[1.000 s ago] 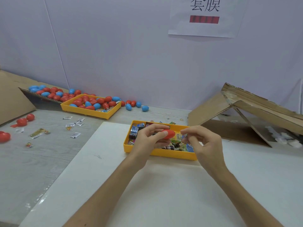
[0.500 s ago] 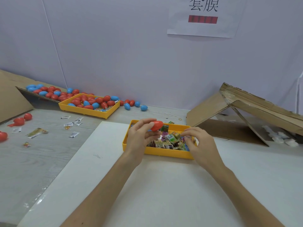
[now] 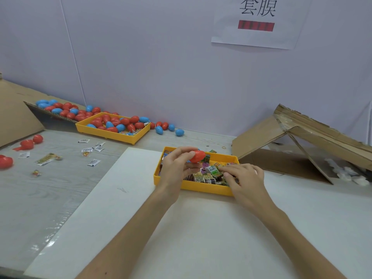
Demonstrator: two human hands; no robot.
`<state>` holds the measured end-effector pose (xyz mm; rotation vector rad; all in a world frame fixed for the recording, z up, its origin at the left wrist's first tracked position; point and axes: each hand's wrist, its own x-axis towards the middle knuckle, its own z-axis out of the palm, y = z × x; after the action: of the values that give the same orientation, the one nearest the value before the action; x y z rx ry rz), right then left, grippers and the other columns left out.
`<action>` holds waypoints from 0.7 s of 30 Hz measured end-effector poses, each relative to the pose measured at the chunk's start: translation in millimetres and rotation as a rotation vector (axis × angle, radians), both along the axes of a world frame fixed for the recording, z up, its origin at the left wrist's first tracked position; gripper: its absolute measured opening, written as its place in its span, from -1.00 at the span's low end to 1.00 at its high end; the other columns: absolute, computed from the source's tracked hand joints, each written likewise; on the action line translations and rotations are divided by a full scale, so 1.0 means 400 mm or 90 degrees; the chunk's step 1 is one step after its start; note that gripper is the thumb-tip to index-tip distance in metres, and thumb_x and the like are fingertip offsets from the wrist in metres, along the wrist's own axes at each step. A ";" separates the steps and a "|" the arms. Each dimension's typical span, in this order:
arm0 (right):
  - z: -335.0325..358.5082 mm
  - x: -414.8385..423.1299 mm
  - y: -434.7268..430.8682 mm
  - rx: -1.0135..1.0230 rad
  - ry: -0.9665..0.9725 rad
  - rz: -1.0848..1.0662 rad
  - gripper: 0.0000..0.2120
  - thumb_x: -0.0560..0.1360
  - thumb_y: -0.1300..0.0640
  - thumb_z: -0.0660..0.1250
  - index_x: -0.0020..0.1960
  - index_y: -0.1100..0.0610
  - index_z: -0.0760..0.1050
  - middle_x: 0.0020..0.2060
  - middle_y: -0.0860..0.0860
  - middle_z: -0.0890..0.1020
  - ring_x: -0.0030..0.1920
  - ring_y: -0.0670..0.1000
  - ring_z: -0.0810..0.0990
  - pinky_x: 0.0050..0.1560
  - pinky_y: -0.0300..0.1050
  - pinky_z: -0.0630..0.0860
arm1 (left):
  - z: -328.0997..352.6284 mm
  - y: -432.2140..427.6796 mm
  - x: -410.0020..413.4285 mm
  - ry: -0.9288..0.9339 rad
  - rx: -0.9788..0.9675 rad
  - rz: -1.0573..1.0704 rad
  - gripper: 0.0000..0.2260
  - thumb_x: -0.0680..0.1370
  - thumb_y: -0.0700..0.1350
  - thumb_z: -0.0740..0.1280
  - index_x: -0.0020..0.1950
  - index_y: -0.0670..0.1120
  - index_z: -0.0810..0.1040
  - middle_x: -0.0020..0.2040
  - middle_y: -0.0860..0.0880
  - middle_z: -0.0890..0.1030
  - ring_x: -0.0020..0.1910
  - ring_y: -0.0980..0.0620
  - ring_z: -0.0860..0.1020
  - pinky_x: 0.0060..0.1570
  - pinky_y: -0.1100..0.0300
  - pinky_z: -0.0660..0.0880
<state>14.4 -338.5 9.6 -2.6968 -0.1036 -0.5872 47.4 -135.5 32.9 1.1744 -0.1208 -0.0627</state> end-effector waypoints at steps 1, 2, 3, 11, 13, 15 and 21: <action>0.000 0.001 0.002 -0.004 0.009 0.001 -0.72 0.67 0.00 0.17 0.26 -0.21 0.59 0.21 -0.28 0.60 0.25 -0.17 0.38 0.36 -0.08 0.00 | 0.000 -0.001 0.000 0.001 0.002 0.000 -0.86 0.61 -0.23 0.33 0.03 -0.08 0.67 -0.16 -0.03 0.71 -0.21 -0.08 0.70 -0.17 0.17 0.65; 0.001 0.003 0.005 -0.011 0.022 0.001 -0.71 0.68 -0.02 0.15 0.28 -0.23 0.57 0.22 -0.30 0.59 0.26 -0.17 0.37 0.38 -0.08 -0.02 | -0.001 -0.001 0.000 0.003 0.004 0.001 -0.86 0.61 -0.23 0.33 0.02 -0.07 0.68 -0.17 -0.01 0.71 -0.22 -0.08 0.70 -0.18 0.18 0.64; 0.001 0.004 0.009 -0.020 0.035 0.001 -0.70 0.68 -0.03 0.14 0.30 -0.23 0.55 0.24 -0.31 0.58 0.27 -0.17 0.36 0.39 -0.08 -0.05 | -0.002 -0.002 0.000 0.004 0.006 0.001 -0.86 0.61 -0.23 0.33 0.03 -0.07 0.68 -0.17 -0.01 0.71 -0.22 -0.07 0.70 -0.19 0.18 0.64; 0.005 0.006 0.012 0.003 0.001 0.026 -0.68 0.69 0.05 0.15 0.38 -0.14 0.52 0.34 -0.26 0.52 0.36 -0.19 0.37 0.43 -0.07 -0.06 | -0.005 -0.007 0.000 0.006 0.031 -0.019 -0.87 0.62 -0.23 0.34 0.11 -0.14 0.66 -0.15 0.11 0.72 -0.21 -0.04 0.70 -0.20 0.21 0.62; 0.017 -0.006 0.014 0.078 -0.098 0.070 -0.72 0.65 0.16 0.28 0.28 -0.06 0.62 0.23 -0.24 0.60 0.25 -0.28 0.45 0.41 -0.02 0.15 | -0.005 -0.006 -0.001 -0.002 0.045 -0.028 -0.87 0.61 -0.23 0.35 0.11 -0.14 0.66 -0.15 0.14 0.72 -0.20 -0.02 0.70 -0.19 0.22 0.62; 0.029 -0.020 0.014 0.160 -0.218 0.104 -0.74 0.56 0.30 0.38 0.13 0.02 0.70 0.09 -0.21 0.67 0.13 -0.31 0.55 0.25 -0.10 0.41 | -0.004 -0.007 -0.003 -0.009 0.056 -0.036 -0.88 0.60 -0.23 0.36 0.09 -0.13 0.67 -0.15 0.12 0.72 -0.21 0.00 0.70 -0.20 0.22 0.62; 0.051 -0.045 0.028 0.336 -0.301 0.153 -0.64 0.44 0.54 0.38 -0.07 0.11 0.73 -0.12 -0.09 0.73 -0.05 -0.13 0.69 0.00 -0.28 0.56 | -0.004 -0.009 -0.011 -0.030 0.080 -0.076 -0.88 0.62 -0.24 0.34 0.06 -0.11 0.66 -0.19 0.03 0.72 -0.22 0.01 0.69 -0.20 0.24 0.61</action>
<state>-3.7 -327.4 30.0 -1.9660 -0.3385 -1.0024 43.0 -138.9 31.5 1.2941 -0.2316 -0.1485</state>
